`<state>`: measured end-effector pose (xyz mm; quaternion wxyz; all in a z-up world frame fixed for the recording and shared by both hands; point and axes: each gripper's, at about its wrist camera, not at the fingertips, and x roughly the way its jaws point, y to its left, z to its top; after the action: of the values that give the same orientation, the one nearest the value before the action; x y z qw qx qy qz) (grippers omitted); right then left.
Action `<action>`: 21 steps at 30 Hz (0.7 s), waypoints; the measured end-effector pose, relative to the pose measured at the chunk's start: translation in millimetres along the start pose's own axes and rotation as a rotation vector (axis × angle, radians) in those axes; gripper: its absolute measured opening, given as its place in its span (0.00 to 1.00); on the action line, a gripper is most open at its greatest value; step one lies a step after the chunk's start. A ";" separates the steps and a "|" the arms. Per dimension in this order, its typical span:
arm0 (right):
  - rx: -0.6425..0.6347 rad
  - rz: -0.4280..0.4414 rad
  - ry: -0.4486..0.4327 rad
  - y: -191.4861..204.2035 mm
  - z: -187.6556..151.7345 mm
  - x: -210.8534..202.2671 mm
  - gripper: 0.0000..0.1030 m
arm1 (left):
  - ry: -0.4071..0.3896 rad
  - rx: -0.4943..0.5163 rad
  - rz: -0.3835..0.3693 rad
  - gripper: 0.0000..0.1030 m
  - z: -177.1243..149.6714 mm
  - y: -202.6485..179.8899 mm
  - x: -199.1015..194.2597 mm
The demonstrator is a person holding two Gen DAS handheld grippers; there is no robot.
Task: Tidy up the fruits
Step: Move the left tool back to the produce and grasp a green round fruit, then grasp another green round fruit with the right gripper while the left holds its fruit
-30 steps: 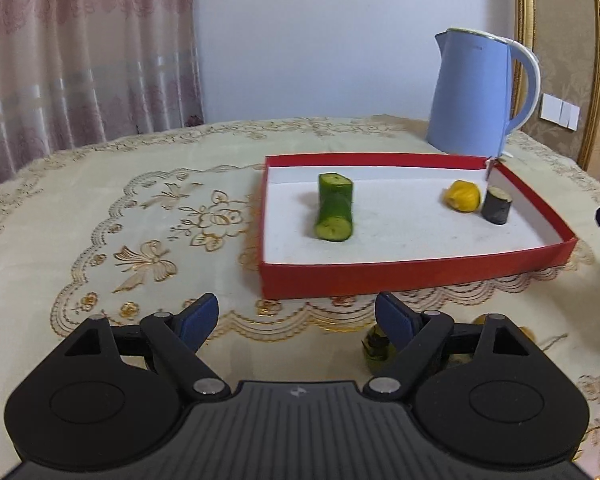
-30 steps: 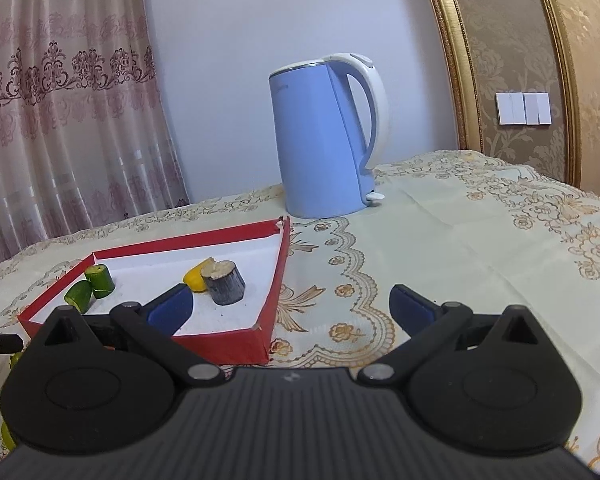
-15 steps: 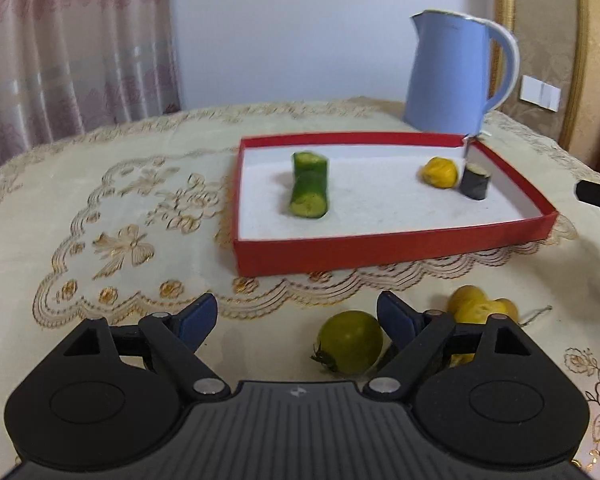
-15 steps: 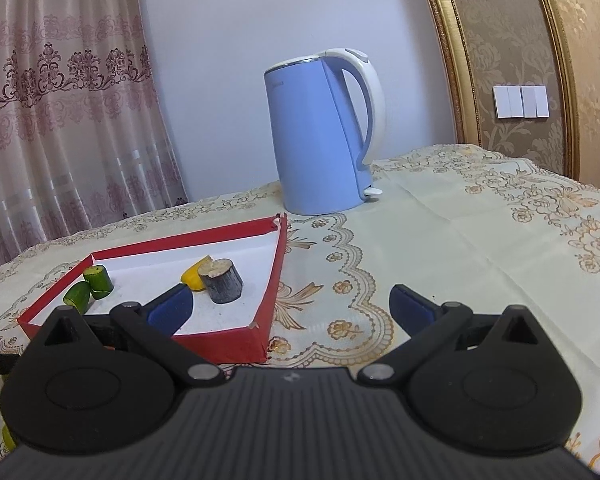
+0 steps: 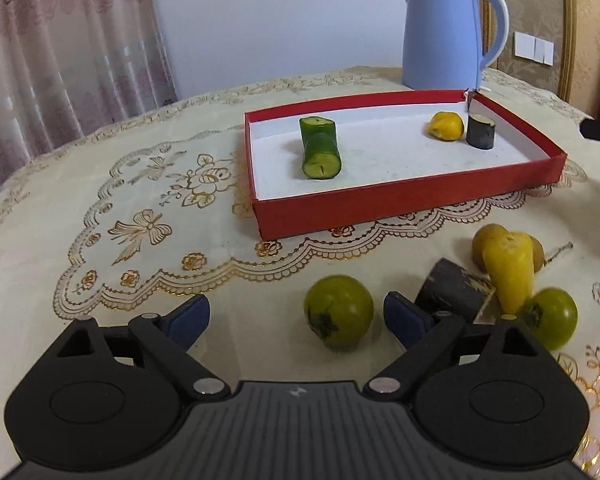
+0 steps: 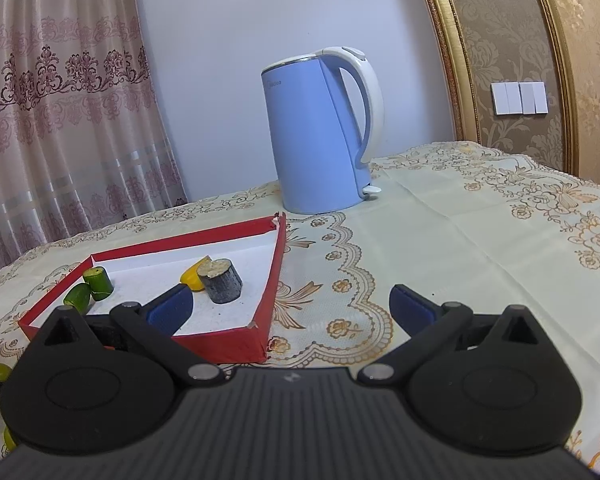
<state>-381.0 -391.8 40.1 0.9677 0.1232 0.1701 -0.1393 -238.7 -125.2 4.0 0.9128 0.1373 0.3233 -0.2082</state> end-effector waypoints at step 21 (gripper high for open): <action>0.013 0.016 -0.007 -0.7 -0.3 -1.2 1.00 | -0.023 -0.116 -0.077 0.32 -1.3 2.3 -5.4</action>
<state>-382.4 -392.0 40.1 0.9686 0.1302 0.1649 -0.1330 -242.1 -121.1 6.8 0.9141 0.0690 0.3295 -0.2258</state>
